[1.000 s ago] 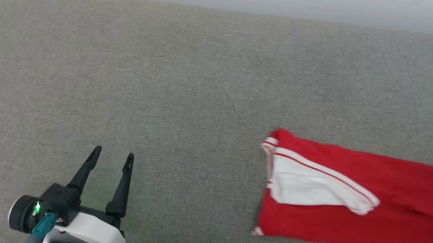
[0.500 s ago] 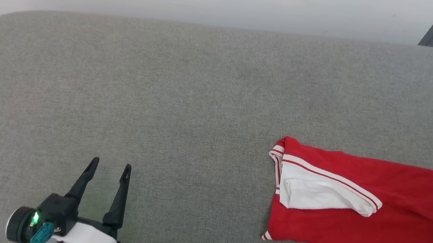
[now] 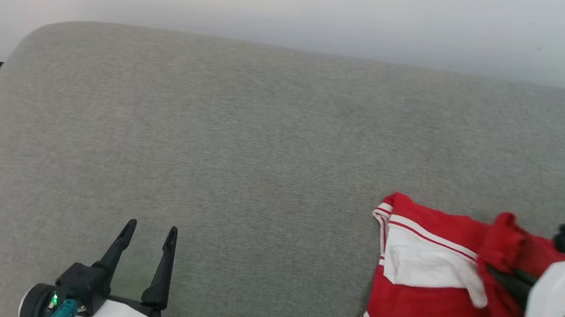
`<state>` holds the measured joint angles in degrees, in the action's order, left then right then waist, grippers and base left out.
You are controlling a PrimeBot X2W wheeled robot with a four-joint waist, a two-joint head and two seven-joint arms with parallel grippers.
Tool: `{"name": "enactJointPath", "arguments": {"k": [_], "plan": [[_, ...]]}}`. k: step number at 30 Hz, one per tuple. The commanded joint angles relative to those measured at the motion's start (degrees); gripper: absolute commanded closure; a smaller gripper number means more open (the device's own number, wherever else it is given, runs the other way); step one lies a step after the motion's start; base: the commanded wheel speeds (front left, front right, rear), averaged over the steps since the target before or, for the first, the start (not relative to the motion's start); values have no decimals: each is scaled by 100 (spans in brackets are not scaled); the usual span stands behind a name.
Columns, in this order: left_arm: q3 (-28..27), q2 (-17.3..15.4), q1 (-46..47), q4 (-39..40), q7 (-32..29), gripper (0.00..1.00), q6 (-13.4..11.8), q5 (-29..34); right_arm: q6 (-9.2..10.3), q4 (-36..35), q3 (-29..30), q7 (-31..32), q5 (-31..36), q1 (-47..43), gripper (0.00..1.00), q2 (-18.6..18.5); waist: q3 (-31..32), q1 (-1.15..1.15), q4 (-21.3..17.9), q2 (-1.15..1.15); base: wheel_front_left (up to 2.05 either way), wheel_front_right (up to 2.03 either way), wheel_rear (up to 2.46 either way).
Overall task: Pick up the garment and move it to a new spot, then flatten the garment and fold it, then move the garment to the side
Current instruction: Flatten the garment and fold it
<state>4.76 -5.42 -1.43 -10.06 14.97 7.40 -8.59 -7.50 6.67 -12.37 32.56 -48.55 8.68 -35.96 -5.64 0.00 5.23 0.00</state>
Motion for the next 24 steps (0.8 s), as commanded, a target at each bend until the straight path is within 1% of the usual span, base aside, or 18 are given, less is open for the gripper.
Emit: {"name": "enactJointPath", "arguments": {"k": [1,4,5,8,12,15,19,20,21,22,24], "plan": [[31,17,-11,-18,29,0,10,-37,3,-150,-67,69,95,15,100,88,32,0,116,0,0,0,0],[47,53,-32,-79,30,0,10,-98,3,-375,-252,210,191,100,100,291,70,0,274,0,0,0,0],[78,77,-24,-138,30,0,10,-128,3,-433,-410,299,294,127,100,373,78,0,386,0,0,0,0],[173,100,56,-174,29,0,10,-156,3,-400,-601,306,462,226,100,457,50,0,530,0,0,0,0],[232,134,118,-163,29,0,10,-154,3,-152,-776,226,569,379,100,674,-5,0,663,0,0,0,0],[253,162,152,-169,29,0,10,-172,3,94,-921,138,695,502,100,690,-43,0,742,0,0,0,0],[210,189,213,-207,29,0,10,-149,3,439,-965,-65,734,595,100,785,-86,0,801,0,0,0,0],[198,197,226,-211,29,0,10,-143,3,487,-973,-116,735,620,80,799,-92,0,800,0,0,0,0],[180,204,229,-217,29,0,10,-142,3,533,-978,-162,725,636,54,816,-94,0,791,0,0,0,0],[158,210,219,-226,29,0,10,-144,3,563,-989,-205,724,650,0,819,-90,0,774,0,0,0,0],[130,218,194,-248,29,0,10,-169,3,574,-977,-270,686,675,0,815,-67,0,728,0,0,0,0]]}}
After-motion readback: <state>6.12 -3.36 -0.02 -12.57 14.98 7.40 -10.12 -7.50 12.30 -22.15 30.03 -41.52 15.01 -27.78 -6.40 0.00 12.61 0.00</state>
